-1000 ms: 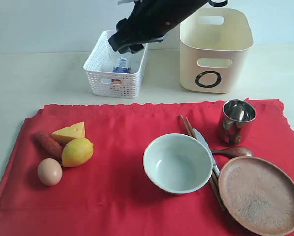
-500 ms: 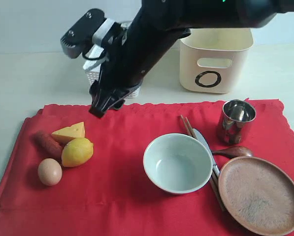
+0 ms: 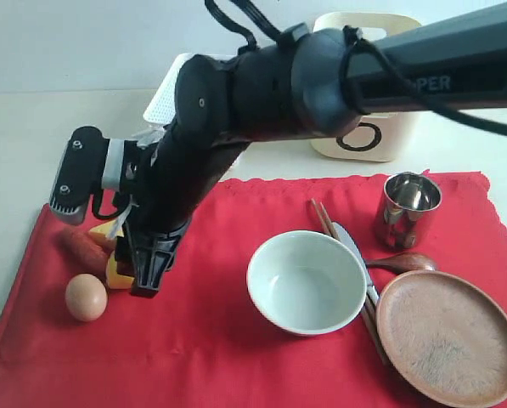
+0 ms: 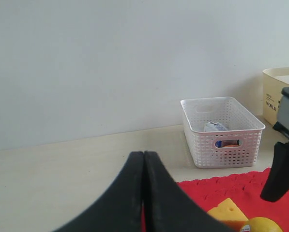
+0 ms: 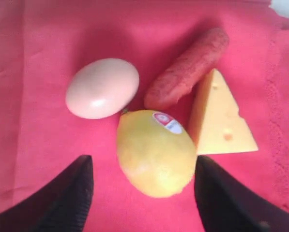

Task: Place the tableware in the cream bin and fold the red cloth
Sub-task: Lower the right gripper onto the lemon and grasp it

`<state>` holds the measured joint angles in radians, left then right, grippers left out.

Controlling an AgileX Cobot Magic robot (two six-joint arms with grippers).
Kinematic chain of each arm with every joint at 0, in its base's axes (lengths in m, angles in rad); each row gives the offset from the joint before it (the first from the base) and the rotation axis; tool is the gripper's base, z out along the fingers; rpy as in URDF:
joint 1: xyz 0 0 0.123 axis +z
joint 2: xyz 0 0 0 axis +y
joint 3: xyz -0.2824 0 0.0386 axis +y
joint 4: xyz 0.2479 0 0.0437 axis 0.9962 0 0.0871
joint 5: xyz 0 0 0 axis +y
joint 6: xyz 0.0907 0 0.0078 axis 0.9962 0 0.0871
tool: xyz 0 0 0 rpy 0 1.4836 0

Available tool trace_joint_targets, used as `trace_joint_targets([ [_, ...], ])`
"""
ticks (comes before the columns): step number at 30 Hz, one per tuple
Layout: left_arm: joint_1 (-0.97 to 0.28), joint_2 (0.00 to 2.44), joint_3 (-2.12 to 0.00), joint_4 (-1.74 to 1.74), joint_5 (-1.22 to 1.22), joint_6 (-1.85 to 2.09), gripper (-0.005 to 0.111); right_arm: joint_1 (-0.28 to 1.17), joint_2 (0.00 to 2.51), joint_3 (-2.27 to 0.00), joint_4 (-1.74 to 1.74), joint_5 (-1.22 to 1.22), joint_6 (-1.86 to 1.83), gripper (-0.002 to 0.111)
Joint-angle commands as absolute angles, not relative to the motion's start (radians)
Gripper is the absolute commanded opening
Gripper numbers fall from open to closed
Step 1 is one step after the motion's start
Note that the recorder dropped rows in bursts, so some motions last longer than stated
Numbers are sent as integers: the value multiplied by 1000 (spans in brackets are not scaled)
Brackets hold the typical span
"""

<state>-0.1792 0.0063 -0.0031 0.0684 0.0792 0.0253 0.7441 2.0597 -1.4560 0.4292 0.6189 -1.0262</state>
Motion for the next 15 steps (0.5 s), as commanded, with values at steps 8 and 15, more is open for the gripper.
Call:
trace_joint_targets([
  [8,-184,0,0,68,80,24,0,772,2150,-1452,443,464,-1118,59],
  [15,-184,0,0,68,80,26,0,774,2200,-1452,435,439,-1119,59],
])
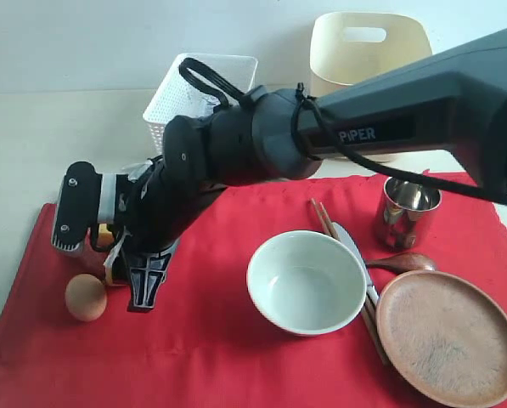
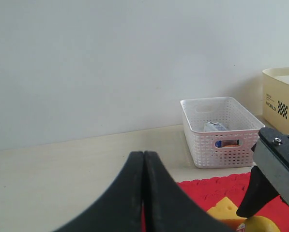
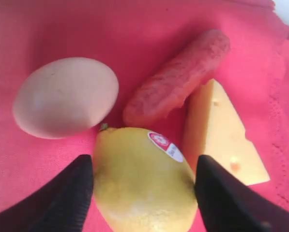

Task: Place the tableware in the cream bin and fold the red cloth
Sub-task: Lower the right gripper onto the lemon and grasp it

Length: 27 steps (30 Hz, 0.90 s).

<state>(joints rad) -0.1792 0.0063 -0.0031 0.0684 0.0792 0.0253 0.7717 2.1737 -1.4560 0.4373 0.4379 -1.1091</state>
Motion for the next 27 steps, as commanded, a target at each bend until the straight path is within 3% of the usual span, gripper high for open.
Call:
trace_joint_targets([
  [1,-184,0,0,68,80,26,0,774,2202,-1452,435,439,-1127,59],
  [27,-184,0,0,68,80,24,0,774,2180,-1452,337,602,-1159,59],
])
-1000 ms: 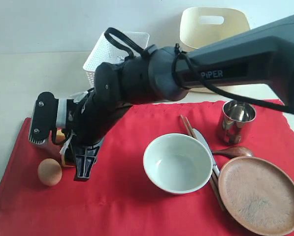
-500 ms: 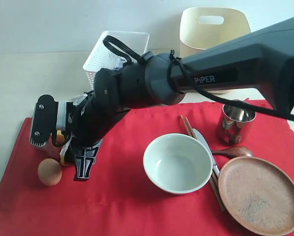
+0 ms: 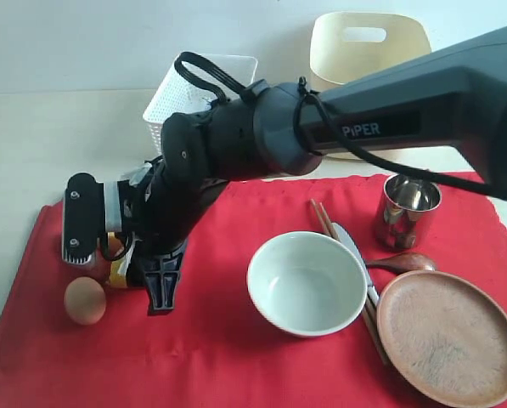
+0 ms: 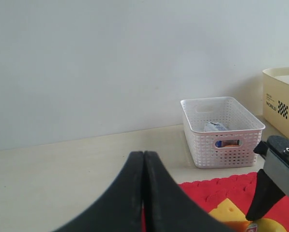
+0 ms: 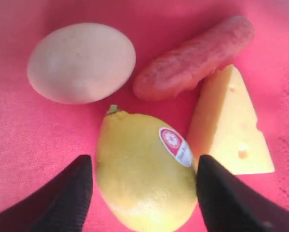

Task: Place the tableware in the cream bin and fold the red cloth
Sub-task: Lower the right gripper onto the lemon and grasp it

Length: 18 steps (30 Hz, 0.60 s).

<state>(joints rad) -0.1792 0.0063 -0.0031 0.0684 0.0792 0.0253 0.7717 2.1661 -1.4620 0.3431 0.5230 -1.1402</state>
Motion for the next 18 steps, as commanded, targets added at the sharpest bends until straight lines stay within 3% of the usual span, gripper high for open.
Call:
trace_joint_targets([
  [1,-184,0,0,68,80,24,0,774,2190,-1452,335,604,-1159,59],
  [8,-184,0,0,68,80,24,0,774,2193,-1452,339,604,-1159,55],
  [11,-184,0,0,68,80,26,0,774,2189,-1452,337,604,-1159,38],
  [16,-184,0,0,68,80,26,0,774,2187,-1452,335,597,-1159,0],
  [18,-184,0,0,68,80,24,0,774,2179,-1452,335,592,-1155,0],
])
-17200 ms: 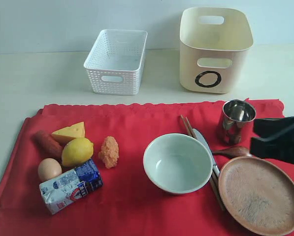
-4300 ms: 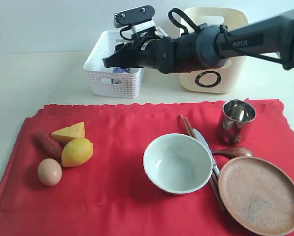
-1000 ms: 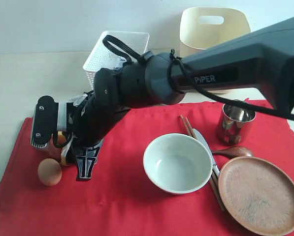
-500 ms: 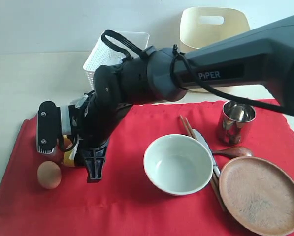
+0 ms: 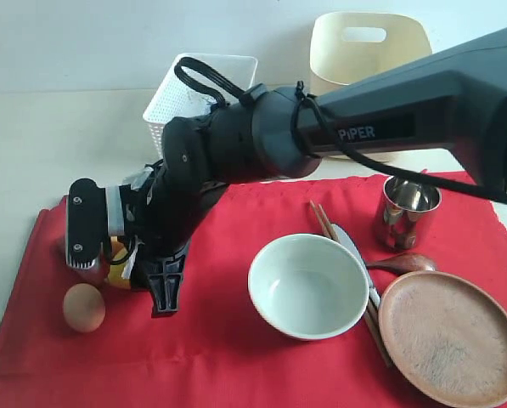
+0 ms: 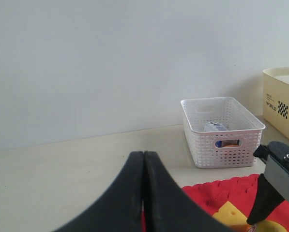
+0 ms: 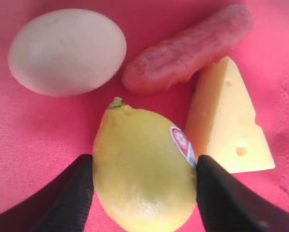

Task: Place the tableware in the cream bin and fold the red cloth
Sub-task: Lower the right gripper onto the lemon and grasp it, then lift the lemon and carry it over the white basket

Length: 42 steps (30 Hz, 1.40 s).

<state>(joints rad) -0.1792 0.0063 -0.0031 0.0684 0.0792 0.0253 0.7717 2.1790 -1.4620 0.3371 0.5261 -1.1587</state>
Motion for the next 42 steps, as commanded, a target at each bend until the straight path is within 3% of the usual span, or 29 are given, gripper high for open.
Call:
trace_joint_targets([
  [1,-184,0,0,68,80,24,0,774,2174,-1452,335,592,-1152,0],
  [10,-184,0,0,68,80,27,0,767,1998,-1452,329,515,-1054,0],
  [15,-184,0,0,68,80,27,0,686,1940,-1452,309,333,-849,0],
  [35,-184,0,0,68,80,27,0,544,2050,-1452,318,-80,-452,0],
  [42,-184,0,0,68,80,26,0,483,2150,-1454,490,-258,-416,0],
])
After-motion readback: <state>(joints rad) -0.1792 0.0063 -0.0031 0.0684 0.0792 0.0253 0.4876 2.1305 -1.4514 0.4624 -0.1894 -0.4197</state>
